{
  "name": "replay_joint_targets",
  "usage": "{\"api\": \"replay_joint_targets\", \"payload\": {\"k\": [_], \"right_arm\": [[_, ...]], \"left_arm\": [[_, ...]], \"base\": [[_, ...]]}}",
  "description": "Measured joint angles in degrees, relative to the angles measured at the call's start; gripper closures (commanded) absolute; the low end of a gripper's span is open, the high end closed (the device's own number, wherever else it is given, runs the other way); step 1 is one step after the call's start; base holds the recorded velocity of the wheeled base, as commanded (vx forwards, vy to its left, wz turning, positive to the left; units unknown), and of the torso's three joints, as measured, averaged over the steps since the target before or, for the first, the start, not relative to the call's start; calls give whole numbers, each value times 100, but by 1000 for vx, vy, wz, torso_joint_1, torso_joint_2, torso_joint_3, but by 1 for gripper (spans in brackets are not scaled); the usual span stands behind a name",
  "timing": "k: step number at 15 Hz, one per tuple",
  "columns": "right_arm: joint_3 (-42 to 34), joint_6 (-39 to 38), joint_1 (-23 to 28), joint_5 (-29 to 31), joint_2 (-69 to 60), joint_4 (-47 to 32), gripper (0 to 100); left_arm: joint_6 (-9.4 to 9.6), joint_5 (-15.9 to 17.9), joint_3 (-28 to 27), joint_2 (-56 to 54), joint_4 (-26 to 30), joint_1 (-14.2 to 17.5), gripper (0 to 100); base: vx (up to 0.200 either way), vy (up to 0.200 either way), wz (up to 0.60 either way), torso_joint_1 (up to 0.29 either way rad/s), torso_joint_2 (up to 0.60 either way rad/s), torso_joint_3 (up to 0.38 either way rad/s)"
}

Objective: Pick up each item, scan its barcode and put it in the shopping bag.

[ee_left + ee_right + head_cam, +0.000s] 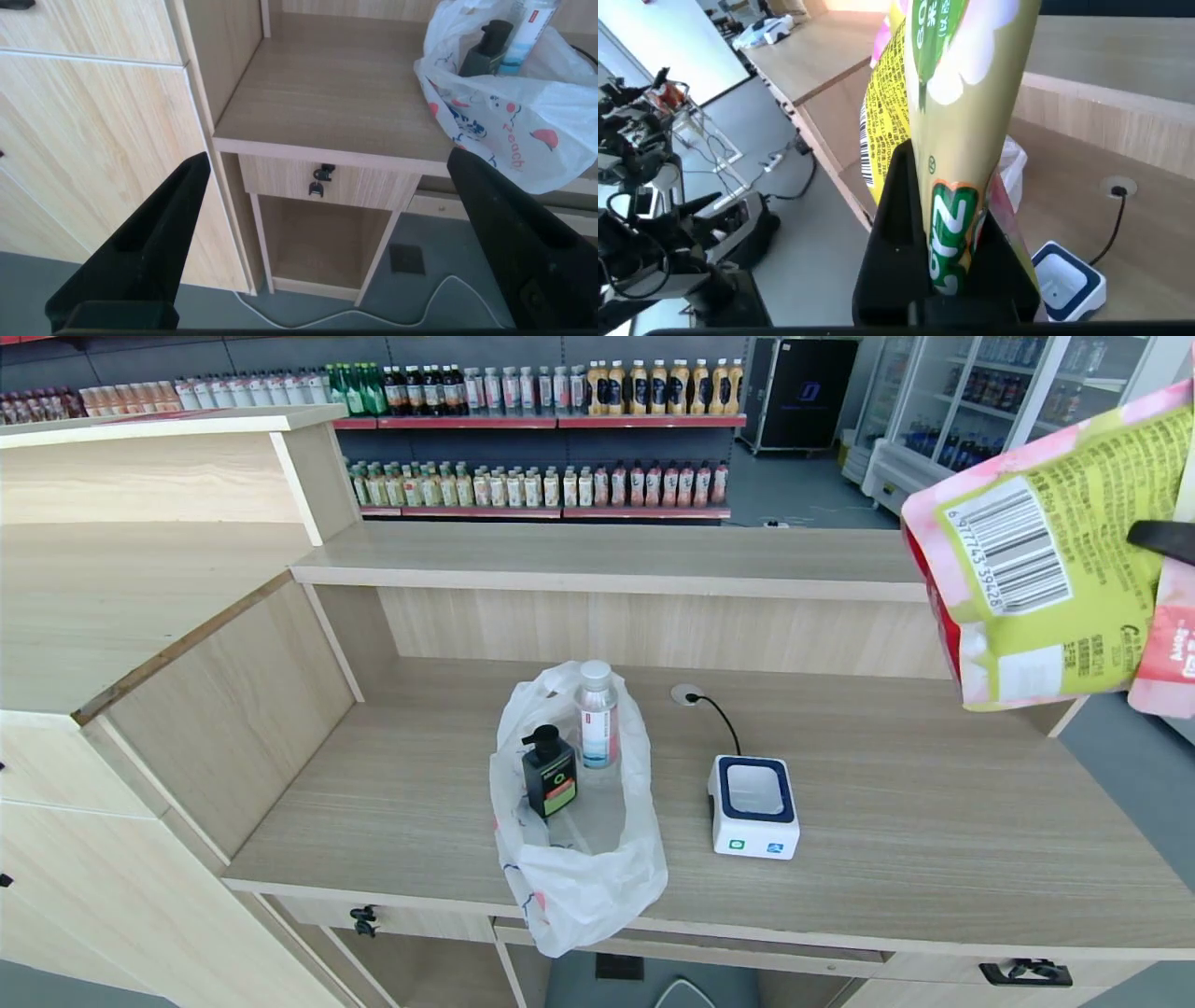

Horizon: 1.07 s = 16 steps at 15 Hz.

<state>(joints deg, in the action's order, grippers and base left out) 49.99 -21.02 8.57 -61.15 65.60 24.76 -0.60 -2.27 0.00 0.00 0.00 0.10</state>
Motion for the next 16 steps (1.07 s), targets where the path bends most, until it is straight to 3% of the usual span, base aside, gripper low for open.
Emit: {"api": "replay_joint_targets", "payload": {"k": [2,3,6,8,11,16], "right_arm": [[-91,13,-69,340,-378,-629,100],[-105,38,-315,896,-488,-779,100],[-83,88,-1975,3380,-653,-1135,100],[122,49,-3159,4281,-772,-2020,100],[918,191,-3970,3586,-1122,-3652,100],[1558,563,-4445,3471,-1447,-4448,100]], "left_arm": [[0,0,0,0,0,0,0],[0,0,0,0,0,0,0],[0,0,0,0,0,-5,0],[0,0,0,0,0,-5,0],[0,0,0,0,0,-2,0],[2,0,0,0,0,-5,0]], "base": [[0,0,0,0,0,0],[0,0,0,0,0,0],[0,0,0,0,0,0],[0,0,0,0,0,0],[0,0,0,0,0,0],[0,0,0,0,0,0]]}}
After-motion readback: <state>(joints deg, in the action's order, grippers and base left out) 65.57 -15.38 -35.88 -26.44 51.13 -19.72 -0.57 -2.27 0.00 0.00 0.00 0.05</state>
